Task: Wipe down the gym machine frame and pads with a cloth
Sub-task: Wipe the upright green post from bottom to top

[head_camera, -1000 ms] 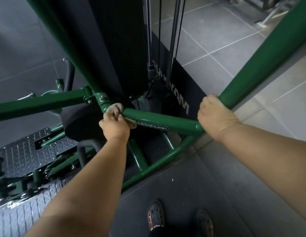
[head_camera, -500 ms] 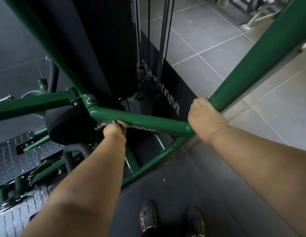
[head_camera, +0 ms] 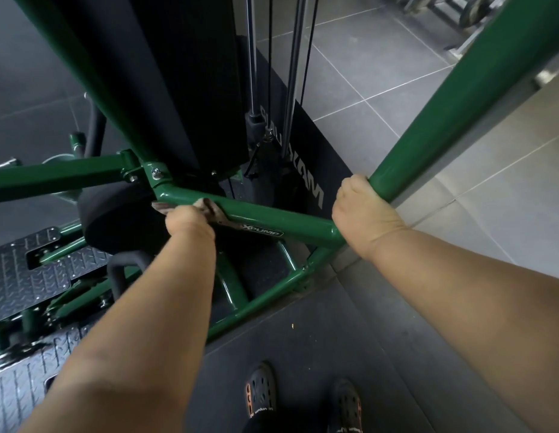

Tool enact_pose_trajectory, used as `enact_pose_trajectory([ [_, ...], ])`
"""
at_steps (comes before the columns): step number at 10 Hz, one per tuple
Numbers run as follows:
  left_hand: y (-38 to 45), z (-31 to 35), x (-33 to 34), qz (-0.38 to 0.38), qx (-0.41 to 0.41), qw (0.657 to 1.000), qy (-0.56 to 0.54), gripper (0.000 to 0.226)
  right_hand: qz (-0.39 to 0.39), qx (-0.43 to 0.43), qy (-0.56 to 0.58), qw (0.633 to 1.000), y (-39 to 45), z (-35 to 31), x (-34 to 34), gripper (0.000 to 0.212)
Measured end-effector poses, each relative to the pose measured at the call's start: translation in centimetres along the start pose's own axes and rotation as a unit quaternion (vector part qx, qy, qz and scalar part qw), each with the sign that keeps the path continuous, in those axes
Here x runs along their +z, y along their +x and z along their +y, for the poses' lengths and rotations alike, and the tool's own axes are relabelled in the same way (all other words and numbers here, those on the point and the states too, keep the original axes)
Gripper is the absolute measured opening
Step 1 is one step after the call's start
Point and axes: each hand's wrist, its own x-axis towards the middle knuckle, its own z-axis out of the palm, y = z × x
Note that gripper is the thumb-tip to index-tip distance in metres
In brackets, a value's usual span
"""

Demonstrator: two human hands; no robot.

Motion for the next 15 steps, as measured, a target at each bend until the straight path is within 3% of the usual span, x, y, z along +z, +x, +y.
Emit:
enact_pose_trajectory([
  [1,0.1,-1.0,1.2,0.066,-0.004,0.994,0.090,0.052,0.008,0.009,-0.012,1.000,0.0,-0.1,0.2,0.040],
  [2,-3.3,-4.6,4.8,-0.024,0.032,0.965,0.258,0.056,0.014,0.021,-0.029,0.999,0.0,-0.2,0.6,0.038],
  [3,-5.6,-9.5,7.6,-0.185,0.114,0.902,0.374,0.066,0.015,0.023,-0.041,0.999,0.3,-0.4,0.9,0.031],
  [4,-5.3,-13.0,12.0,-0.194,0.118,0.816,0.531,0.077,0.012,0.035,-0.036,0.999,0.6,-0.6,1.1,0.026],
  [5,-5.3,-15.1,13.1,-0.199,-0.050,0.936,0.285,0.089,0.013,0.036,-0.042,0.998,0.8,-0.8,1.3,0.025],
  [6,-5.3,-16.1,13.0,-0.149,-0.341,0.859,-0.352,0.053,0.022,0.035,-0.042,0.998,0.7,-0.8,1.5,0.024],
  [7,-4.6,-15.3,11.8,-0.113,-0.251,0.949,-0.154,0.039,0.042,0.041,-0.050,0.997,0.5,-0.7,1.5,0.025],
  [9,-5.7,-16.8,13.6,-0.176,-0.186,0.958,-0.131,0.041,0.054,0.028,-0.041,0.997,0.5,-0.6,1.8,0.027],
  [10,-3.9,-18.0,13.7,-0.217,-0.215,0.925,-0.225,0.050,0.054,0.016,-0.039,0.998,0.7,-0.9,2.1,0.026],
  [11,-2.6,-18.6,12.3,-0.240,-0.270,0.870,-0.335,0.028,0.059,0.018,-0.028,0.998,1.1,-1.0,2.3,0.023],
  [12,-1.8,-17.6,11.8,-0.191,-0.260,0.843,-0.431,0.020,0.056,0.020,-0.033,0.998,1.3,-1.0,2.3,0.023],
  [13,-1.0,-15.8,11.9,-0.132,-0.256,0.834,-0.470,0.039,0.063,0.014,-0.030,0.997,1.1,-1.0,2.5,0.025],
  [14,-0.6,-14.0,10.7,-0.117,-0.235,0.837,-0.480,0.037,0.070,0.017,-0.019,0.997,1.0,-1.0,2.0,0.026],
  [15,0.2,-12.6,9.1,-0.142,-0.218,0.830,-0.494,0.059,0.056,0.040,-0.010,0.998,0.8,-1.0,1.7,0.027],
])
